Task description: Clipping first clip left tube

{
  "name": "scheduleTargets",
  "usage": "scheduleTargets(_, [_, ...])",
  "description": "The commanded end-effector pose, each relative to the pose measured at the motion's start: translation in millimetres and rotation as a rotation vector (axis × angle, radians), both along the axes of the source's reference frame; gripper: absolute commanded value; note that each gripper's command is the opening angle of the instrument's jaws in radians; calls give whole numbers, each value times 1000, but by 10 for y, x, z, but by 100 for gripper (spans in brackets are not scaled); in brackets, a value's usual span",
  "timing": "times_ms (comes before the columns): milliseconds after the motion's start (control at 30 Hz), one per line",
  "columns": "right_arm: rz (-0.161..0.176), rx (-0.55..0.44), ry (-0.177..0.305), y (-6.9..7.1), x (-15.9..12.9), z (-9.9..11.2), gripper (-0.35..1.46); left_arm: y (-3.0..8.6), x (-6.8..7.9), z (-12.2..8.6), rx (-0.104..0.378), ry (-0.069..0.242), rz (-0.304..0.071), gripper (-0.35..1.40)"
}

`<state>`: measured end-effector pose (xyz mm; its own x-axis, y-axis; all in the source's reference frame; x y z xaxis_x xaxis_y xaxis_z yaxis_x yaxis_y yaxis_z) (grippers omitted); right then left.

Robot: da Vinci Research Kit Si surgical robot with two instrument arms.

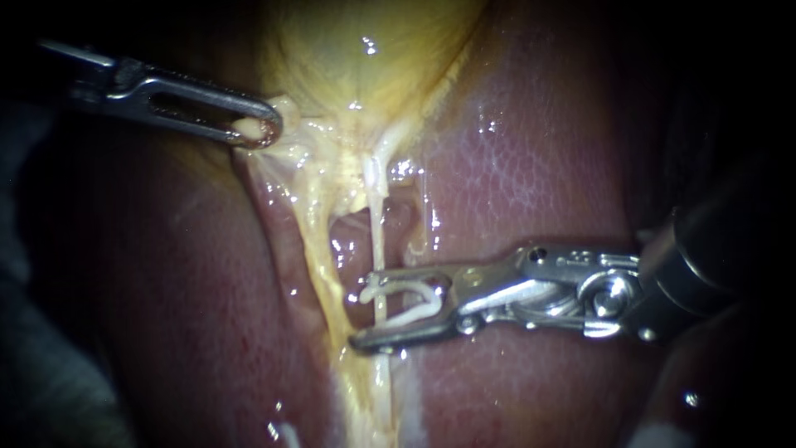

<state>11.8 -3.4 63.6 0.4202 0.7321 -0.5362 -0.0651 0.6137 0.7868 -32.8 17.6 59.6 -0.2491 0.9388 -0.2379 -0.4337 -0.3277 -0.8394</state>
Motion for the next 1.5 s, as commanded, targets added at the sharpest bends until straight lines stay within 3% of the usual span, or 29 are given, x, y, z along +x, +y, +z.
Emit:
scheduleTargets(33, [1, 1, 0, 1, 0, 3, 50, 0, 0, 0, 0, 0, 0, -35])
scheduleTargets(433, [-23, 8, 7, 0, 25, 21, 50, 0, -1, 0, 0, 0, 0, -35])
scheduleTargets(700, [-54, 26, 70, -11, 51, 24, 50, 0, -1, 0, 0, 0, 0, -35])
scheduleTargets(800, [-73, 30, 101, -15, 61, 22, 50, 0, -1, 0, 0, 0, 0, -35])
scheduleTargets(1033, [-63, 35, 145, -20, 79, 16, 50, 0, -1, 0, 0, 0, -1, -35])
scheduleTargets(1500, [-65, 47, 184, -40, 88, -20, 50, 0, -1, 0, 0, 0, 0, -35])
